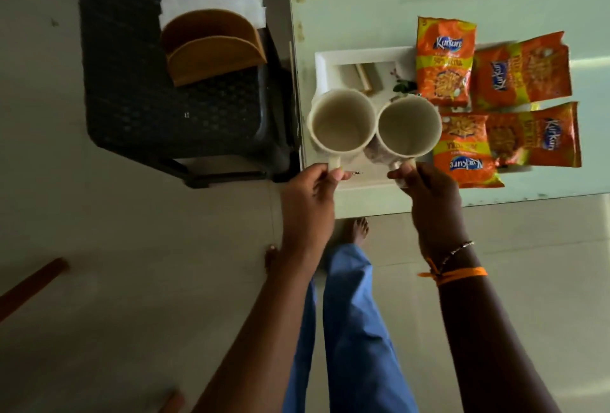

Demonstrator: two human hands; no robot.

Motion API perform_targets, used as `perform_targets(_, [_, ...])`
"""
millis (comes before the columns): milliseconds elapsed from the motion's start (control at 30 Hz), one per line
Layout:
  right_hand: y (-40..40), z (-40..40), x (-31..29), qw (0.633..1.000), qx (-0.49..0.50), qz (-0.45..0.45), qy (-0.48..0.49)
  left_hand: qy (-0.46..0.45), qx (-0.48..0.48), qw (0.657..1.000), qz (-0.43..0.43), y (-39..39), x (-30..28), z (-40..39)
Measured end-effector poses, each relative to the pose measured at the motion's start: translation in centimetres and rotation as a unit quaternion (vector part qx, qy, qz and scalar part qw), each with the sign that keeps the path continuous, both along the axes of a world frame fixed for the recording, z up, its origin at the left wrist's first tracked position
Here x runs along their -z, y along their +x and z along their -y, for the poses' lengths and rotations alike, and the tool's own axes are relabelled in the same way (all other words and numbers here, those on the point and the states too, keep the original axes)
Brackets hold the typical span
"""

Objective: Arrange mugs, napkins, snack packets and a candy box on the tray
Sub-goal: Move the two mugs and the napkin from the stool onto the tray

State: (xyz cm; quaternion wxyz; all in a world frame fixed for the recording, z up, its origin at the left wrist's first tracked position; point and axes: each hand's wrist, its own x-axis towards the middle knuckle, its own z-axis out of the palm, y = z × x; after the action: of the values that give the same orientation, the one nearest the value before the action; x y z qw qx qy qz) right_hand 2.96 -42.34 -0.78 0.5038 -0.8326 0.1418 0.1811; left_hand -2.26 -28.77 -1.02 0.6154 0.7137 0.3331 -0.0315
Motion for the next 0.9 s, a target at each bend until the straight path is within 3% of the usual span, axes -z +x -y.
perform_targets(200, [1.6,3.9,2.5,0.999,-0.003,-0.019,-0.029,0.023,0.025,0.999,-0.020,1.5,1.8,3.5])
perform_targets(767, [1.8,4.8,4.7,0.997,-0.037,-0.058,-0.040,0.033,0.035,0.994,-0.099,0.6,4.2,5.6])
perform_targets(900, [2.3,5.3,4.3,0.988,-0.091,-0.034,-0.123,0.041,0.036,0.993,-0.106,0.8,4.0,5.6])
